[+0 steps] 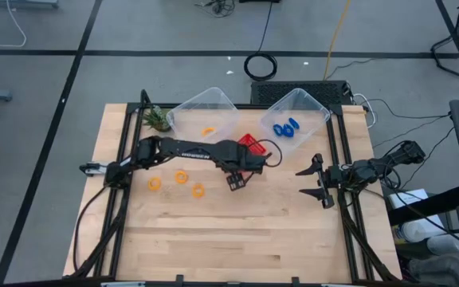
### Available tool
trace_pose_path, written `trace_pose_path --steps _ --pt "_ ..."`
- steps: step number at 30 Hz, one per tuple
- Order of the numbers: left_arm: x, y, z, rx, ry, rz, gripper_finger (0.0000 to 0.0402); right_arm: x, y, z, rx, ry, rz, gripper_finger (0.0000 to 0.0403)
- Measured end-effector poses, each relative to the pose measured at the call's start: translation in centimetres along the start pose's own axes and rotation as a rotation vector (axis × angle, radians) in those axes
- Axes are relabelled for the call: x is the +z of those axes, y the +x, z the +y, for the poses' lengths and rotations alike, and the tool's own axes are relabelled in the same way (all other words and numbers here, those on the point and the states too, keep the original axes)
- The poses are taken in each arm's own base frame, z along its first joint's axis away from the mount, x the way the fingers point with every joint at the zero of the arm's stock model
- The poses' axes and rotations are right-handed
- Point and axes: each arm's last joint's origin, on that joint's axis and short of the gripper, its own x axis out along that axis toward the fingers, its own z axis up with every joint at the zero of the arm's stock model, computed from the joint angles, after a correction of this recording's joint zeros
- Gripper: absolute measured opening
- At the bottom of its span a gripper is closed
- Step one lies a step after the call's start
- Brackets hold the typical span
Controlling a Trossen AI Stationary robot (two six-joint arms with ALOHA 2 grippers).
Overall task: Sort spring keychains
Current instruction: Put the yellow spring keychain into the left transparent bin
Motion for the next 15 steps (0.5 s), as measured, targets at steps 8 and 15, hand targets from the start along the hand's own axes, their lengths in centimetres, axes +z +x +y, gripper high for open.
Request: trace_pose_path --steps 8,15 --pt "-2.1 -2.9 -2.7 0.043 -0.021 -0.046 0.031 0.0 0.0 0.0 0.0 0.0 0.0 0.0256" --pt "-5.1 -5.1 -3.6 0.102 -0.067 -0.051 0.0326 0.0 0.0 0.0 0.0 0.0 0.001 0.0256"
